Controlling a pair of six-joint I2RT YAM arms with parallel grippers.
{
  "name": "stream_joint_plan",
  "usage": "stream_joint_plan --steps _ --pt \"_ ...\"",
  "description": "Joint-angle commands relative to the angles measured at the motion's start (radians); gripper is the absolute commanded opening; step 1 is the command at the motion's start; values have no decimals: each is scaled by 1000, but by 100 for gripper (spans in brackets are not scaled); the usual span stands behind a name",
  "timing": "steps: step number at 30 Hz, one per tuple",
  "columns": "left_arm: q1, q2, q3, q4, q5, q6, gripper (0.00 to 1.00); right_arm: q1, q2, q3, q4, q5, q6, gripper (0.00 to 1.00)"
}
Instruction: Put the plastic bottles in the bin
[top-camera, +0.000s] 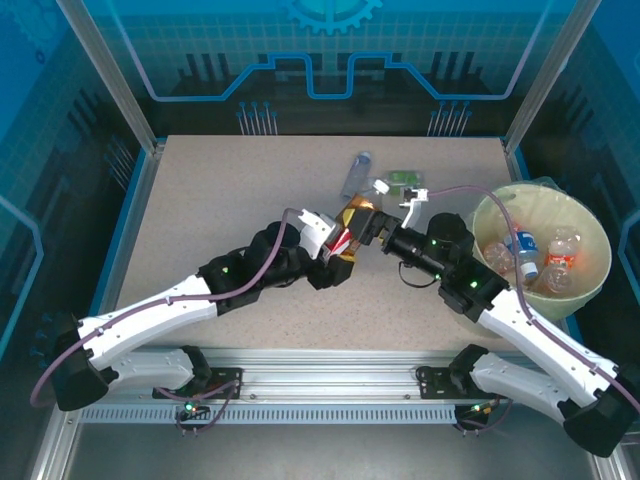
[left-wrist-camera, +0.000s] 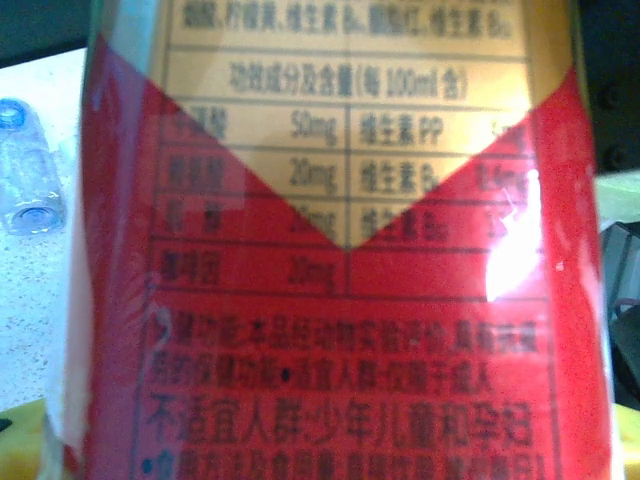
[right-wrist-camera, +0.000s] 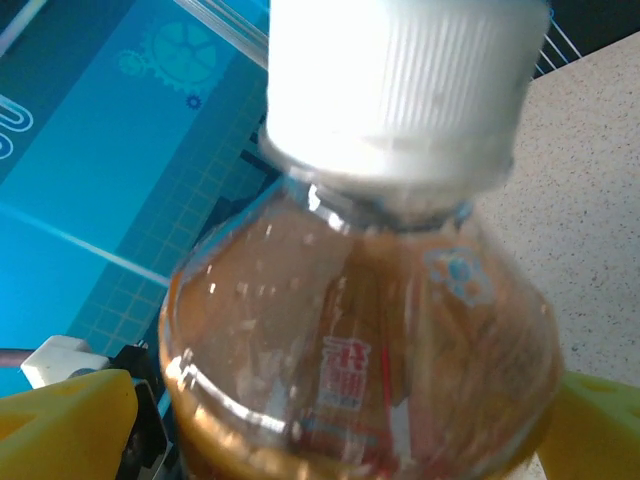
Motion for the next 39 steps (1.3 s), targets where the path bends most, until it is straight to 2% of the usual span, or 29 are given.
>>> stream_joint_plan --steps 1,8,13,15,18,20,21,25,27,30,32,34,39 --pt "-25 -26 -29 55 -25 30 42 28 -12 -35 41 123 51 97" --pt "-48 -43 -68 112 19 62 43 27 58 -25 63 85 58 77" --pt "-49 -34 -56 91 -6 56 46 27 66 -13 33 54 22 64" --pt "-49 -23 -53 88 -32 46 51 27 49 -20 17 69 9 60" --pt "-49 -23 -50 89 -78 16 75 22 3 0 -60 113 -48 55" --pt "-49 -38 -68 108 -139 3 96 4 -40 45 -157 159 -121 53" --pt "-49 -45 -75 118 -182 -3 99 -8 -61 65 -211 185 -159 53" --pt "-48 -34 -75 98 -374 -49 99 -29 -205 196 -427 395 -328 51" --pt "-48 -16 -58 60 -421 -75 99 -34 -285 223 -470 478 -400 50" --pt "-50 10 -45 41 -423 -91 99 -50 -379 284 -569 617 -504 50" --pt "-49 27 -36 29 -408 -92 99 -55 -433 340 -660 768 -555 49" --pt "-49 37 -24 14 -413 -87 99 -55 -482 364 -681 889 -609 48" --pt "-49 43 -22 10 -411 -85 99 -50 -528 404 -684 1089 -753 45"
